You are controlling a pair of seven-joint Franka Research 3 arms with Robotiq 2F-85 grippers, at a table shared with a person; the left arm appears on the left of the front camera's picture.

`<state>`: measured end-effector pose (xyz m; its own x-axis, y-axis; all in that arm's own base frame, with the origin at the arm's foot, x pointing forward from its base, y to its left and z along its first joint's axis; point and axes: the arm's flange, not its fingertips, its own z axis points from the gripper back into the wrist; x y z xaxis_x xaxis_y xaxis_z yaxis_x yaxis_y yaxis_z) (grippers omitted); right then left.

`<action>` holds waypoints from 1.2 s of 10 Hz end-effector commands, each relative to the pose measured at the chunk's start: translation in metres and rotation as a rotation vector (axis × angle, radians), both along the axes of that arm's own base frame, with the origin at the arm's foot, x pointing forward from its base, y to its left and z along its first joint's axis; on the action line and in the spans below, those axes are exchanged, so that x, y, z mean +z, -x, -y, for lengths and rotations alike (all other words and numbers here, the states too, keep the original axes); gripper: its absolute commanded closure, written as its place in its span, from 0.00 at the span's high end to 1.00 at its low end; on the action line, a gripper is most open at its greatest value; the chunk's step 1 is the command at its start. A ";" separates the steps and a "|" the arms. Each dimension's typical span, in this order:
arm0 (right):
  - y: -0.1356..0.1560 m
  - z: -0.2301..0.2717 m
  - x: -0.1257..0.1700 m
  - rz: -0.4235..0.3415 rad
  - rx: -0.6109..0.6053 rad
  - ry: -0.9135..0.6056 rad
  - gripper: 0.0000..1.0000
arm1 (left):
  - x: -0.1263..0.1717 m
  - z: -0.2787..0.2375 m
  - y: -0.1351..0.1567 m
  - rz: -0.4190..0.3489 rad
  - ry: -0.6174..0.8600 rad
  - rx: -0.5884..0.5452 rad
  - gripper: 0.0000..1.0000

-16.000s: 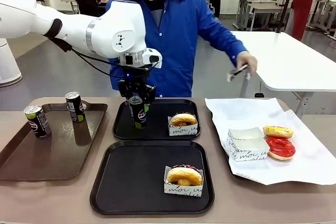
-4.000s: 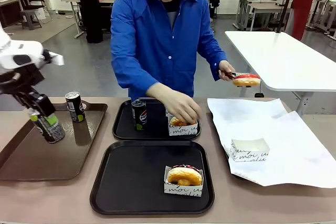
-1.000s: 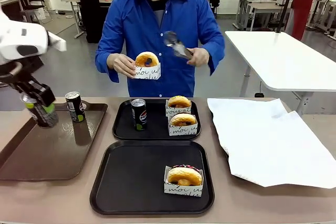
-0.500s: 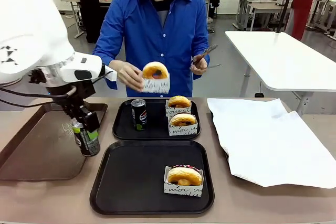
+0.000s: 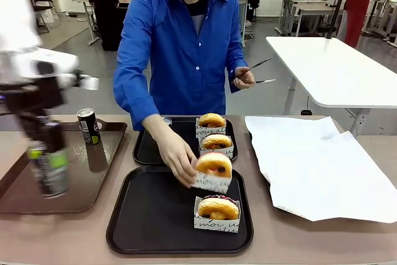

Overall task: Set up donuts and drinks on trays.
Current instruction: Pick up one Pepsi coke from the Handle tray and place it on the Flat Tray without a Pepsi coke.

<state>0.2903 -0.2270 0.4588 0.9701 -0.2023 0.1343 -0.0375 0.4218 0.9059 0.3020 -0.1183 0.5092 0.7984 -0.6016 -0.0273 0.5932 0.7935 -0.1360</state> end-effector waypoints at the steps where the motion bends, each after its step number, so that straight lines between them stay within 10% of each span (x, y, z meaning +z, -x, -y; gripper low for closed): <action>1: 0.000 0.001 0.001 0.017 0.004 -0.013 1.00 | 0.009 -0.070 0.024 -0.029 0.062 0.142 0.58; 8: 0.000 0.001 0.001 0.017 0.004 -0.013 1.00 | 0.013 -0.080 0.030 0.048 0.017 0.164 0.58; 12: 0.000 0.001 0.001 0.017 0.004 -0.013 1.00 | 0.014 -0.023 0.014 0.232 0.057 0.062 0.58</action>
<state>0.2902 -0.2270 0.4588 0.9701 -0.2024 0.1343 -0.0374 0.4217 0.9060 0.2832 -0.0811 0.5303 0.8379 -0.5262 0.1451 0.5380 0.8411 -0.0564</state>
